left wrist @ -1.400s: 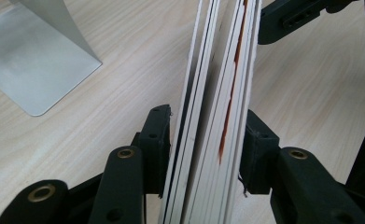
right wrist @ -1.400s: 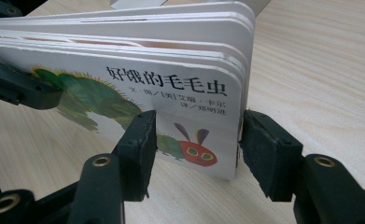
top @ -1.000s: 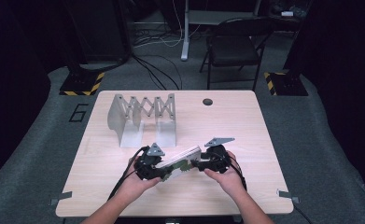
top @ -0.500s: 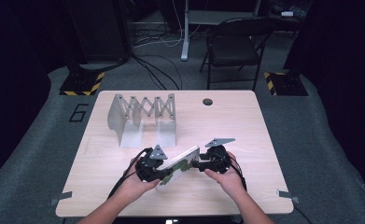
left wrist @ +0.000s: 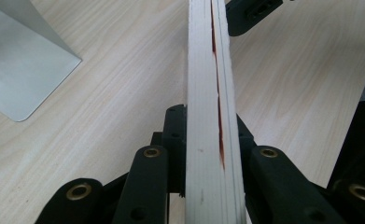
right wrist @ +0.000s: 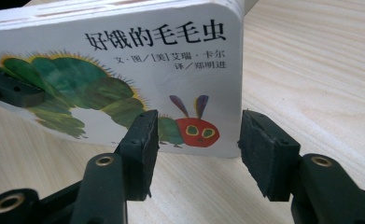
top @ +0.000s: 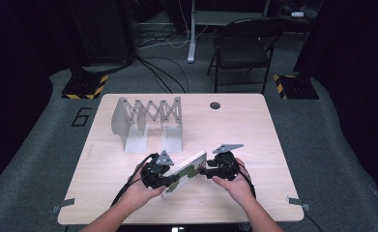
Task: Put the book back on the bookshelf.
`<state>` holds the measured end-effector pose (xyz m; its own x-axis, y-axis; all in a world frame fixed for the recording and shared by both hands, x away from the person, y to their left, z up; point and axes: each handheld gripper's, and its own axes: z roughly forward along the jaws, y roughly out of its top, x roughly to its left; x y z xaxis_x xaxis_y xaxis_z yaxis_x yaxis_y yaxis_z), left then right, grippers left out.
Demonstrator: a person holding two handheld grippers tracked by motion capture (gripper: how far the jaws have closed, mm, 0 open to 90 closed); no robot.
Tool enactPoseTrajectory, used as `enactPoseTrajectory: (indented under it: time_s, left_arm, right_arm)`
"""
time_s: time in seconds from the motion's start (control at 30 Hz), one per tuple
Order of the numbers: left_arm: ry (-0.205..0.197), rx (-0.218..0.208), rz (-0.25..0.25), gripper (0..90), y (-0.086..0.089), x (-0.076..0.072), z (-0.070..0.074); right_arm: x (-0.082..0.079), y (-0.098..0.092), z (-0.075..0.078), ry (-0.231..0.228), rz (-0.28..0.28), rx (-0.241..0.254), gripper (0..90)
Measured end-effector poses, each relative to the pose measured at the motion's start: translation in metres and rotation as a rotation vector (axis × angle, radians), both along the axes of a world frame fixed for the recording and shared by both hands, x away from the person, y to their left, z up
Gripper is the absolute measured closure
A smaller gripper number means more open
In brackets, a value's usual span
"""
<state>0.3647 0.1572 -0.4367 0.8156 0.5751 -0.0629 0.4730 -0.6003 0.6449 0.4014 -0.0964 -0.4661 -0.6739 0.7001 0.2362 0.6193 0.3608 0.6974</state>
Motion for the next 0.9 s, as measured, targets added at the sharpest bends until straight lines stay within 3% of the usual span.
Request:
enactPoseTrajectory:
  time_s: [0.2,0.9]
  left_arm:
    - [-0.02,0.003,0.005,75.7,0.0003,0.0005,0.0011]
    - [0.007,-0.029,0.03,75.8,0.0055,0.0027,0.0038]
  right_arm:
    - [0.0021,-0.0012,-0.0018,0.015,-0.011,0.006,47.2]
    - [0.0031,-0.0042,-0.0032,0.009,-0.017,0.003,46.9]
